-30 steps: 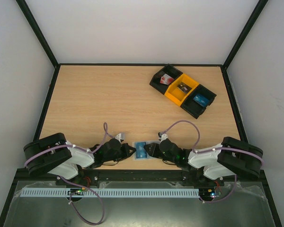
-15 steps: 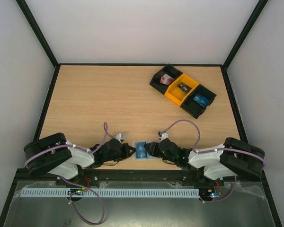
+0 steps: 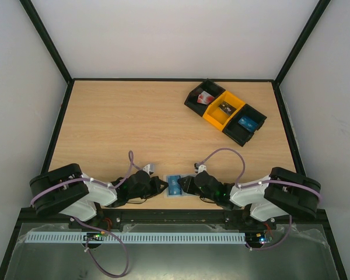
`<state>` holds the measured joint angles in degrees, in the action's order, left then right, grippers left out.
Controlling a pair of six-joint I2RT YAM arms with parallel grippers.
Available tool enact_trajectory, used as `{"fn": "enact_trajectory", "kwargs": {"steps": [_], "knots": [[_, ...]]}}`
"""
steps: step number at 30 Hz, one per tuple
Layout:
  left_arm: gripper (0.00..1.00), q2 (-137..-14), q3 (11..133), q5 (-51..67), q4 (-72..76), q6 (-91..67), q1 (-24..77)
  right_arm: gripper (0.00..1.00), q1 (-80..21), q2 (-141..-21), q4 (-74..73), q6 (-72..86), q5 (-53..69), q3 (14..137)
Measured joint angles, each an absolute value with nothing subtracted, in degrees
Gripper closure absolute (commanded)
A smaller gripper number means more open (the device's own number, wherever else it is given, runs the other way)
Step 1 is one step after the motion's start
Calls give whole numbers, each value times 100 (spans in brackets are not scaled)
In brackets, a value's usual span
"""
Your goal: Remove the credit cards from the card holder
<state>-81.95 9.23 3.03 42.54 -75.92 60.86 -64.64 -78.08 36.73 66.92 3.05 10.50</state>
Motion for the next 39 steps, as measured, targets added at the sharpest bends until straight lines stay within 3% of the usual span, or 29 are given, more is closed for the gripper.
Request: {"fn": "enact_trajectory", "kwargs": {"steps": [39], "knots": [[97,-8283,930,290,4300,-7592,6121,87,-6285,-8886,5942,7426,482,565]]}}
